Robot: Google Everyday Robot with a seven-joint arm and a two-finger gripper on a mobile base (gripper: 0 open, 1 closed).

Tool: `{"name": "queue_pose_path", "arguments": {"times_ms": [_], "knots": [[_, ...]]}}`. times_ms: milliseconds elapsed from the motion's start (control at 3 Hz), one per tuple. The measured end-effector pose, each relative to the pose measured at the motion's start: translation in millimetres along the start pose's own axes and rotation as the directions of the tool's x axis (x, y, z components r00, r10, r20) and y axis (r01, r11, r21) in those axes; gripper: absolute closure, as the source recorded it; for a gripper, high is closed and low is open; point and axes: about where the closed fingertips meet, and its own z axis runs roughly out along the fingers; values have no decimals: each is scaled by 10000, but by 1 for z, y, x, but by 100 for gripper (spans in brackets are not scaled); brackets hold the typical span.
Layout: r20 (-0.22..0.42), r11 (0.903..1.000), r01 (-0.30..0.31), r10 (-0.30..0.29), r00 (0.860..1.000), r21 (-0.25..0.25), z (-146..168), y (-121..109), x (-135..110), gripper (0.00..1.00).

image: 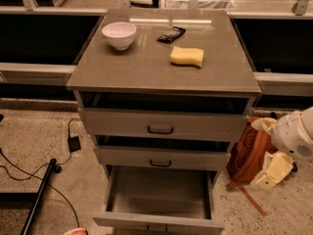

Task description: Close bottom drawer

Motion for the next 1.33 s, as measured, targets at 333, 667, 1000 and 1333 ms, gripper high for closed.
{"name": "queue_pose_path", "arguments": {"times_ms": [333,667,1000,1333], "knots": [[440,9999,90,-84,9990,-134,10,-2,6,0],[423,9996,-43,55,9991,-293,46,-8,7,0],[1754,9983,-369,443,9835,-457,110,-10,12,0],[3664,9980,-552,628,9283,-313,166,-13,33,0]]}}
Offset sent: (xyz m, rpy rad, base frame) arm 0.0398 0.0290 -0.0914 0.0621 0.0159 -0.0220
